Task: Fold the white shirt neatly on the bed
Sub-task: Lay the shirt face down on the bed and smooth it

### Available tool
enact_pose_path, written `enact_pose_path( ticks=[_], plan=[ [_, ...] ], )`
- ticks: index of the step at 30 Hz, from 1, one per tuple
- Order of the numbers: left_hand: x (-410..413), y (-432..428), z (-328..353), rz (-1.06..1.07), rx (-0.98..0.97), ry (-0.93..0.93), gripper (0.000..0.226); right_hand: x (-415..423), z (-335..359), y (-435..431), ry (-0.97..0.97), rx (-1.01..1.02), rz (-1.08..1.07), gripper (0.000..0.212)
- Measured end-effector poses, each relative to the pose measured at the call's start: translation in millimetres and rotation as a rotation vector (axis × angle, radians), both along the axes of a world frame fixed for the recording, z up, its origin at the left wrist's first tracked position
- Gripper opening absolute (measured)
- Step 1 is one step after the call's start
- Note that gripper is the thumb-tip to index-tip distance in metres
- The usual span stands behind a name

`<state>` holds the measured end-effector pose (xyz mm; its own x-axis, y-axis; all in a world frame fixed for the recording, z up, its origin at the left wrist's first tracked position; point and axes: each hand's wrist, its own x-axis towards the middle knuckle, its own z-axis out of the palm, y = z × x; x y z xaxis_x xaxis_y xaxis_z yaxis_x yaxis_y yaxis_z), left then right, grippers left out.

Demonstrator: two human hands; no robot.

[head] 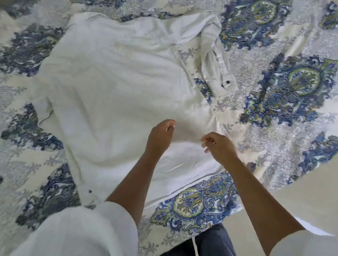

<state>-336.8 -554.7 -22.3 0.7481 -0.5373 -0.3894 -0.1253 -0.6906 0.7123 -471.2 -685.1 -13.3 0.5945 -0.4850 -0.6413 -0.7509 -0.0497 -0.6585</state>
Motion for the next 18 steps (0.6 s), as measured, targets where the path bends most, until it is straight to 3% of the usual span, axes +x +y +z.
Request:
enact_pose_path(
  ticks=[8, 13, 15, 18],
  plan=[
    [-2, 130, 19, 0.574, -0.019, 0.006, 0.018, 65, 4, 81, -0.027, 0.207, 0.205, 0.019],
    [23, 211, 20, 0.791, 0.163, -0.187, 0.022, 109, 2, 132, -0.023, 0.237, 0.311, 0.026],
    [48, 239, 11, 0.995, 0.215, -0.083, 0.023, 132, -1, 149, -0.028, 0.251, 0.322, 0.028],
    [86, 268, -2, 1.087, 0.152, 0.145, 0.014, 179, -10, 172, -0.069, 0.222, 0.368, 0.029]
  ],
)
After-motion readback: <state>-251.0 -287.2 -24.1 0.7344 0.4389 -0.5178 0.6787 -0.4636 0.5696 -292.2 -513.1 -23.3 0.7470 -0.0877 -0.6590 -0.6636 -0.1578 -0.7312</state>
